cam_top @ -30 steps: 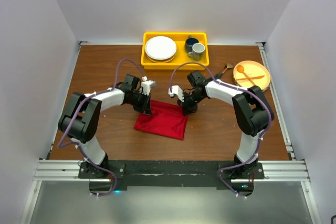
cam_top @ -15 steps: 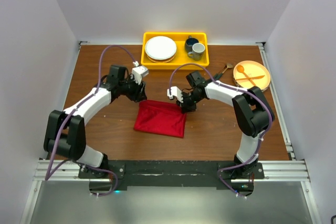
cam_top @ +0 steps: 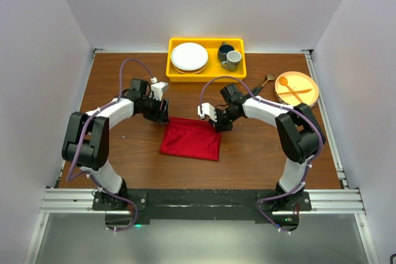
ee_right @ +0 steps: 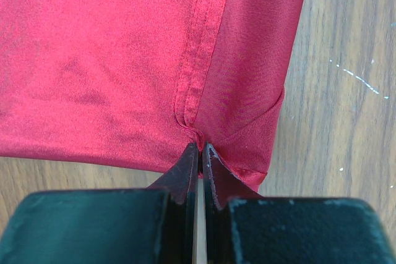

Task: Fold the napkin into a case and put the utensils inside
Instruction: Pick up the lower triangle-folded napkin from the center of the board.

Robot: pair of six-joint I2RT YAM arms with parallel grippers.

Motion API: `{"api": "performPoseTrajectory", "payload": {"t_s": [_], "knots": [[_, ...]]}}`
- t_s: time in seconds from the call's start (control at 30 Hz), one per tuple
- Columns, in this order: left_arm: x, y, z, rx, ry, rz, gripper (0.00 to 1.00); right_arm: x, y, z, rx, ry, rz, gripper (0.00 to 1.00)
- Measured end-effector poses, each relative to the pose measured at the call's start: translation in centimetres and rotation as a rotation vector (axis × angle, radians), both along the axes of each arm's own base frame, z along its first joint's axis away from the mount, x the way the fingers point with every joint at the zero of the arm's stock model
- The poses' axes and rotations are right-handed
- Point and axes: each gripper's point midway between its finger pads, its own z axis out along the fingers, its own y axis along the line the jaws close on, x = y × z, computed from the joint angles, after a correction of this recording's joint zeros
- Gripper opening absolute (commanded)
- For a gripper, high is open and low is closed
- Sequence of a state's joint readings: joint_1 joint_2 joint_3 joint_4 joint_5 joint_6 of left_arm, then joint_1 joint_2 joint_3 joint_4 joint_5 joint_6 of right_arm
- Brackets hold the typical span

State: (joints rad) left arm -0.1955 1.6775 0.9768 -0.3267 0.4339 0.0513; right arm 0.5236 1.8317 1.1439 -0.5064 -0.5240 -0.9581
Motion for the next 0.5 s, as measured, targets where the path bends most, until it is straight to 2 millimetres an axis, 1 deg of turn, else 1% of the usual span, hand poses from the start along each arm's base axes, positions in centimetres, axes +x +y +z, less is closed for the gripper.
{"api": "performPoseTrajectory", "payload": {"t_s": [0.13, 0.23, 0.27, 0.37, 0.5], "knots": [[-0.4, -1.1, 0.1, -0.069, 0.035, -0.003, 0.58, 0.0, 0.0, 0.0, -0.002, -0.004, 0.004, 0.0], [-0.5, -2.0, 0.4, -0.124, 0.052, -0.008, 0.53, 0.0, 0.0, 0.0, -0.002, -0.007, 0.009, 0.0], [-0.5, -2.2, 0.5, -0.138, 0.056, -0.009, 0.49, 0.0, 0.0, 0.0, -0.002, -0.008, 0.01, 0.0], [-0.6, -2.6, 0.8, -0.169, 0.066, -0.01, 0.44, 0.0, 0.0, 0.0, -0.002, -0.008, 0.011, 0.0], [-0.8, -3.0, 1.0, -0.194, 0.078, -0.01, 0.42, 0.0, 0.0, 0.0, -0.002, -0.009, 0.011, 0.0]]}}
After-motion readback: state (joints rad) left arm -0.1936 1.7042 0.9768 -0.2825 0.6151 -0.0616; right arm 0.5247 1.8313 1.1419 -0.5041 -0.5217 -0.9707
